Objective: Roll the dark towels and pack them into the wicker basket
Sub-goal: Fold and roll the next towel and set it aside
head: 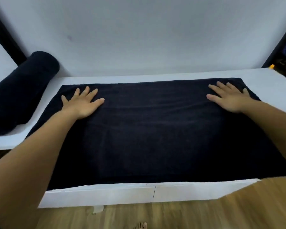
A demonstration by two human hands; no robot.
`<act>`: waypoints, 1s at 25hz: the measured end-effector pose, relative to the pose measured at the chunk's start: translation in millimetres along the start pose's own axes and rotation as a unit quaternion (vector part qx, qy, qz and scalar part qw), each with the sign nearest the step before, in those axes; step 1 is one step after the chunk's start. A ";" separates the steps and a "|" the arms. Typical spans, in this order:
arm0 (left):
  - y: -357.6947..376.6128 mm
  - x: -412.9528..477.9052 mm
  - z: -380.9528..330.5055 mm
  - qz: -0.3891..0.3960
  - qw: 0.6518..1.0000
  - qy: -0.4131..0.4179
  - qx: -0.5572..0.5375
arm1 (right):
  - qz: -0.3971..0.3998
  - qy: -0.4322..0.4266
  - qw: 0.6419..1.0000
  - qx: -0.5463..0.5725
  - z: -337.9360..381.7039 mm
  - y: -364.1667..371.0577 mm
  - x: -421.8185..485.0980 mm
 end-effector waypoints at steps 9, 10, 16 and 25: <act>-12.4 97.0 -36.5 -0.018 1.000 0.012 -0.008 | -0.043 -0.009 0.999 0.004 -20.7 -11.9 87.3; -13.5 104.1 -39.6 -0.019 1.000 0.015 -0.011 | -0.057 -0.012 0.998 0.006 -22.0 -13.9 94.1; -12.2 107.0 -43.5 -0.075 0.996 0.038 -0.035 | -0.232 -0.051 0.970 -0.045 -2.9 -27.6 90.1; 8.8 -43.2 -14.7 -0.014 0.993 0.113 0.026 | -0.037 -0.022 0.999 0.009 50.7 10.4 -35.7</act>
Point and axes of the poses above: each hand's wrist, its own x-axis towards the middle knuckle, its own y-axis out of the palm, z = x × y, the point moved 2 cm from there along x, towards the middle knuckle, and after that the axes turned 8 degrees about -y, right-handed, at the moved point
